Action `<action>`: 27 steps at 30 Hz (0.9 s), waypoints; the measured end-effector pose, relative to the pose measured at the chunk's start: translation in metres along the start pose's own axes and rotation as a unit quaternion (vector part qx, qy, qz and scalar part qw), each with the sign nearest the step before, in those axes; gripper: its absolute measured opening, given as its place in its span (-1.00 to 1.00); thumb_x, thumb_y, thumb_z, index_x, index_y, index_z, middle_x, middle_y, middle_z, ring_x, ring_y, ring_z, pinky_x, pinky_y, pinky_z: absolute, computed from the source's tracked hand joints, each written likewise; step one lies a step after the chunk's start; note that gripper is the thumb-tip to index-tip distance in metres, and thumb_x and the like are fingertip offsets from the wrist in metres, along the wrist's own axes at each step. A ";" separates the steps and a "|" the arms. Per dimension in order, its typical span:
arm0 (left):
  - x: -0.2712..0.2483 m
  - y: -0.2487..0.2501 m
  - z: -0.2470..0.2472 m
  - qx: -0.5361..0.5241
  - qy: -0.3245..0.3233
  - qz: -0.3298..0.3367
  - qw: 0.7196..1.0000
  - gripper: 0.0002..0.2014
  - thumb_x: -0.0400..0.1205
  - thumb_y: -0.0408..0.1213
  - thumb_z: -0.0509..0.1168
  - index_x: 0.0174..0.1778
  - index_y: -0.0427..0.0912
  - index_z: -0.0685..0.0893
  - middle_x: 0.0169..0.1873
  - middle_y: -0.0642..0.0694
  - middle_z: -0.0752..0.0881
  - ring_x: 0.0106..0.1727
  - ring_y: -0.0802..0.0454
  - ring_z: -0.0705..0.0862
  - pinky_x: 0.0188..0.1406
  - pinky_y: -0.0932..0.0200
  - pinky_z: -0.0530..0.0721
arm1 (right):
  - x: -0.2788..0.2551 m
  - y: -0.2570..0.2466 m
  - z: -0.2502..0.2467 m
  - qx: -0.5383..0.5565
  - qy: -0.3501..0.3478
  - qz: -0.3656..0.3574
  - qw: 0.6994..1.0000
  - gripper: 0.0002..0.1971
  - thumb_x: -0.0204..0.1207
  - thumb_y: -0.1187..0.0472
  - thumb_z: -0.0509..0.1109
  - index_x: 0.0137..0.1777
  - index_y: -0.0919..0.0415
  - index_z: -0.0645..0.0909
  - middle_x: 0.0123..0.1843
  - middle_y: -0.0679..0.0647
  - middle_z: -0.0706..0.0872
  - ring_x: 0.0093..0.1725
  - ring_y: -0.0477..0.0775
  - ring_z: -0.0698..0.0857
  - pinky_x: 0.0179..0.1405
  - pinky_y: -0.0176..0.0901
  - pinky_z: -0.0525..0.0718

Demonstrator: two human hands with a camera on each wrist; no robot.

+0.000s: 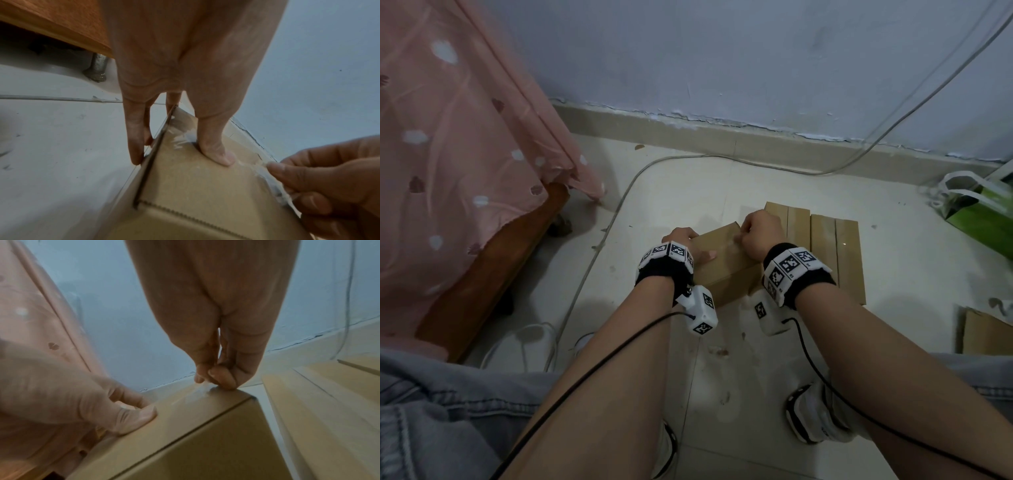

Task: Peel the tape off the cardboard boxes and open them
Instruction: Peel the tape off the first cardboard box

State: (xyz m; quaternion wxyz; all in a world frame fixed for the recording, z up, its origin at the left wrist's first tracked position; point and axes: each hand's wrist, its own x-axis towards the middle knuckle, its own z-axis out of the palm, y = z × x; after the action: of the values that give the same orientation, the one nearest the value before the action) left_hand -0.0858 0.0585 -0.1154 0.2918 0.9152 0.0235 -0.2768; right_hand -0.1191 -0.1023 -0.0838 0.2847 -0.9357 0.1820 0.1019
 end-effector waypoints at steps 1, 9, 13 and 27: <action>0.000 0.000 -0.001 -0.002 -0.001 0.000 1.000 -0.37 0.44 0.04 0.57 0.41 -0.07 0.62 0.35 -0.13 0.64 0.34 -0.16 0.62 0.30 0.03 0.59 | 0.000 0.002 -0.002 0.010 0.000 0.006 1.000 -0.86 0.55 0.30 0.45 -0.02 0.39 0.76 0.03 0.24 0.75 0.08 0.21 0.71 0.00 -0.10 0.68; -0.001 -0.011 -0.010 -0.040 -0.020 -0.010 0.999 -0.48 0.40 0.04 0.59 0.25 0.05 0.65 0.26 -0.12 0.69 0.20 -0.17 0.68 0.17 0.01 0.68 | 0.001 0.008 -0.018 0.074 -0.005 0.037 0.997 -0.83 0.57 0.28 0.48 -0.23 0.35 0.74 -0.08 0.20 0.78 0.06 0.08 0.71 -0.07 -0.24 0.55; -0.003 -0.022 -0.014 -0.081 -0.039 -0.010 0.996 -0.54 0.35 -0.01 0.63 0.12 0.06 0.66 0.17 -0.16 0.71 0.12 -0.21 0.72 0.10 -0.17 0.76 | 0.005 0.015 -0.036 0.098 0.011 0.055 0.994 -0.83 0.57 0.23 0.48 -0.19 0.33 0.72 -0.21 0.14 0.73 -0.17 0.03 0.70 -0.21 -0.24 0.59; -0.019 0.001 -0.031 0.101 -0.098 0.081 0.987 -0.22 0.54 -0.29 0.45 0.65 0.12 0.25 0.51 -0.18 0.49 0.39 -0.20 0.57 0.22 0.05 0.60 | -0.018 -0.016 -0.025 0.197 -0.093 0.056 0.974 -0.84 0.52 0.50 0.37 -0.28 0.36 0.56 -0.05 0.27 0.83 -0.20 0.26 0.84 -0.15 0.21 0.82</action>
State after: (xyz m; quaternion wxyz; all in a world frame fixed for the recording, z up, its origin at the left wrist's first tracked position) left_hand -0.0867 0.0763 -0.0839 0.2207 0.9073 -0.1075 -0.3412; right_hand -0.1266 -0.0993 -0.0503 0.4732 -0.8358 0.2229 0.1666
